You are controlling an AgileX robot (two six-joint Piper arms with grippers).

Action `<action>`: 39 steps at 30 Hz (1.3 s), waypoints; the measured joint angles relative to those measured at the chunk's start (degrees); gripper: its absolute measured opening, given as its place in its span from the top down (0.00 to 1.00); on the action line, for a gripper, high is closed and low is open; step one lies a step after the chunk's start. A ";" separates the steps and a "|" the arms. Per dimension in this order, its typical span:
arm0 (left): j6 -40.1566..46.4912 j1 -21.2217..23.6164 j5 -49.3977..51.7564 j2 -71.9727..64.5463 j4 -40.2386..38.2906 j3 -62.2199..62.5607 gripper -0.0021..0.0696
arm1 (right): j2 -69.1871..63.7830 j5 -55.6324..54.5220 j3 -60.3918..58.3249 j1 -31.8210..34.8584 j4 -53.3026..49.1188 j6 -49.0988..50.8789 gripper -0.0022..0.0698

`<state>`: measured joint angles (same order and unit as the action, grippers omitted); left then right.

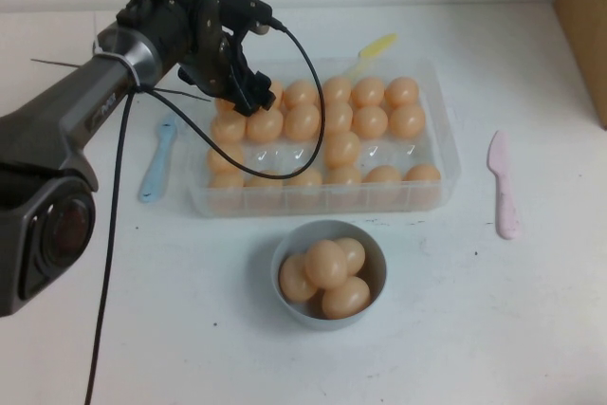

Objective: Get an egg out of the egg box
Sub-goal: Pick up the egg from the plastic box

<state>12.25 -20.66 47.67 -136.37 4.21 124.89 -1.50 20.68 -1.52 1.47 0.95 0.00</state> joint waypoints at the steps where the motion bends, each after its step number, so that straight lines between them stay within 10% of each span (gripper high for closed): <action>1: 0.00 0.00 -0.31 -0.11 0.02 0.00 0.23 | 0.00 0.00 0.00 0.00 0.00 0.00 0.99; 19: 0.42 0.00 -3.84 -2.04 0.45 0.57 0.23 | 0.00 0.00 0.00 0.00 0.00 0.00 0.99; 27: 0.42 0.22 -4.46 -2.32 1.59 0.57 0.57 | 0.00 0.00 0.00 0.00 0.00 0.00 0.99; 39: -1.47 -0.10 -1.13 -0.80 1.36 0.57 0.60 | 0.00 0.00 0.00 0.00 0.00 0.00 0.99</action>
<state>10.78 -20.77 46.54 -137.17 5.57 125.46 -1.50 20.68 -1.52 1.47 0.95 0.00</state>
